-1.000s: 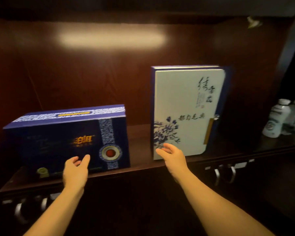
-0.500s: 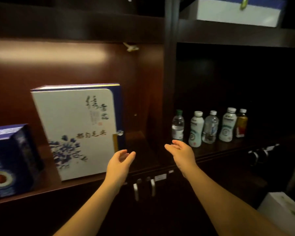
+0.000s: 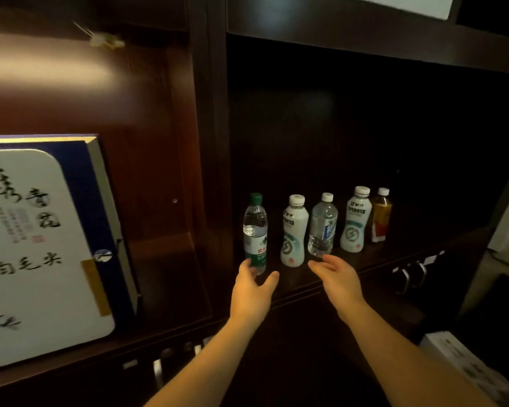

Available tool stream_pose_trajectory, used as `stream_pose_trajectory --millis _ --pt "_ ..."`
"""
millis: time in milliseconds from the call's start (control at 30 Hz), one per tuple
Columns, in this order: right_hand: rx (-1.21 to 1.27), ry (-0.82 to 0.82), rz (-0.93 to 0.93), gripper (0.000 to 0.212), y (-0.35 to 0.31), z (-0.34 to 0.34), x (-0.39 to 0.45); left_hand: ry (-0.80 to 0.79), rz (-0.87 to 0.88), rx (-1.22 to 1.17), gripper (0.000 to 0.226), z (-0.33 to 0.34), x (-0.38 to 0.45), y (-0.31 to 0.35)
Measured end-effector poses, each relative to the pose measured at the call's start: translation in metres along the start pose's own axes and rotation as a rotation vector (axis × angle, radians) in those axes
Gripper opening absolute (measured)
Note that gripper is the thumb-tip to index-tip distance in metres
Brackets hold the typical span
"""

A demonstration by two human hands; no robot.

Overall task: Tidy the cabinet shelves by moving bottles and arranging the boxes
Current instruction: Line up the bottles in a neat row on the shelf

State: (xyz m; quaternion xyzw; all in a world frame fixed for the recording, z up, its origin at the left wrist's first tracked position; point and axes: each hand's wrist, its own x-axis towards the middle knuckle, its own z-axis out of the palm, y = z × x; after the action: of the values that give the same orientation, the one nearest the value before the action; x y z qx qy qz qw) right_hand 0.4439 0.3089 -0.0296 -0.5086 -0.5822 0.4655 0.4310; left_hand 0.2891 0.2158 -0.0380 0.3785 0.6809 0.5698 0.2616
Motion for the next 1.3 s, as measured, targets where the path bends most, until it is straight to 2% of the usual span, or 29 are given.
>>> stream_pose_trajectory --millis 167,300,400,600,667,767,933,1000,1100,1167,1300 --pt "-0.118 -0.023 -0.075 0.064 0.024 0.022 0.058 0.178 -0.031 0.112 0.096 0.036 0.048 -0.022" --pt "-0.185 -0.060 -0.169 0.082 0.040 0.046 0.102 0.335 -0.156 0.162 0.103 0.063 0.088 -0.035" --pt "-0.264 -0.057 -0.147 0.097 0.043 0.059 0.127 0.444 -0.171 0.198 0.100 0.078 0.104 -0.044" --pt "-0.319 -0.062 -0.208 0.082 0.050 0.069 0.149 0.650 -0.154 0.354 0.087 0.090 0.118 -0.044" --pt "-0.282 -0.128 -0.229 0.070 0.053 0.068 0.156 0.658 -0.138 0.364 0.080 0.090 0.120 -0.043" --pt "-0.177 -0.326 -0.216 0.048 0.060 0.060 0.162 0.605 -0.116 0.335 0.075 0.084 0.119 -0.047" --pt "-0.027 -0.463 -0.152 0.068 0.063 0.050 0.166 0.538 -0.074 0.228 0.078 0.076 0.110 -0.054" --pt "-0.007 -0.475 -0.157 0.075 0.062 0.051 0.165 0.531 -0.071 0.208 0.084 0.076 0.110 -0.054" --pt "-0.143 -0.363 -0.227 0.085 0.063 0.054 0.160 0.565 -0.067 0.254 0.089 0.077 0.114 -0.056" --pt "-0.161 -0.334 -0.266 0.075 0.064 0.055 0.160 0.576 -0.052 0.268 0.085 0.077 0.115 -0.057" --pt "-0.130 -0.390 -0.255 0.058 0.065 0.056 0.166 0.527 -0.048 0.231 0.079 0.074 0.113 -0.062"
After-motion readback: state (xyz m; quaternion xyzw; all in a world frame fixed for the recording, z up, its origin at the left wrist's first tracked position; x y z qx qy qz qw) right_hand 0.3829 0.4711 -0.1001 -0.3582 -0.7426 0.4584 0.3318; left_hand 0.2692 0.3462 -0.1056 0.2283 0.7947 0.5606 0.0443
